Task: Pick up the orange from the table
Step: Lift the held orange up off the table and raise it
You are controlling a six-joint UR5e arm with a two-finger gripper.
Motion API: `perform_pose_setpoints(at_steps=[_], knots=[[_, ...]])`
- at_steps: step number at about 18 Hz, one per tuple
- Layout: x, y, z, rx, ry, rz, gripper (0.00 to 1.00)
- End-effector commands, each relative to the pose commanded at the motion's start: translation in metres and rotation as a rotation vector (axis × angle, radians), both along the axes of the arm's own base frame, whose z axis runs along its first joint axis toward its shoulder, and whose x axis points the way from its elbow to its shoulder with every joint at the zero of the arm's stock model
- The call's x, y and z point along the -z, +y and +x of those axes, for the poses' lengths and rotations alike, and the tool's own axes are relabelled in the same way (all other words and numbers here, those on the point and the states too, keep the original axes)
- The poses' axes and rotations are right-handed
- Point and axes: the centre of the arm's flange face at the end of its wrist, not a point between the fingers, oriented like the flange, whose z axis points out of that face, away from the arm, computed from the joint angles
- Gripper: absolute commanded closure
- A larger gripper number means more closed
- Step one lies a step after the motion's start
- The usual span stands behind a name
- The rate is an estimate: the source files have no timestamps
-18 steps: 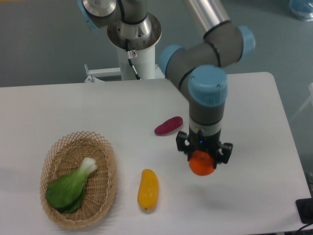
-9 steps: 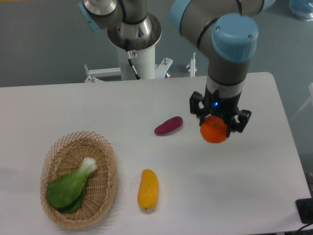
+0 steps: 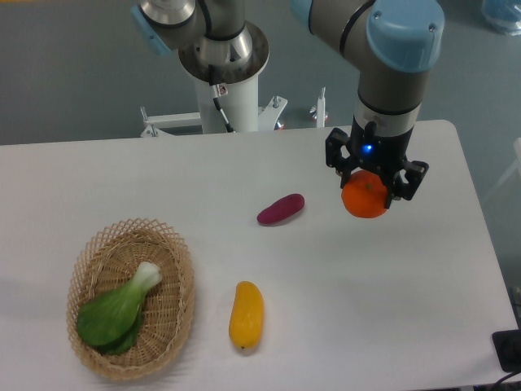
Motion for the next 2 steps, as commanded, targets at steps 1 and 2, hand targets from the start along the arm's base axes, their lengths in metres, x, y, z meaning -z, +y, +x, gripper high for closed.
perform_pose_setpoints(at_steps=[1,2], knots=[[-0.0017,-0.0011,0.0003,0.0,0.001,0.002,0.45],[-0.001,-0.0011,0.0005,0.0,-0.001,0.002,0.45]])
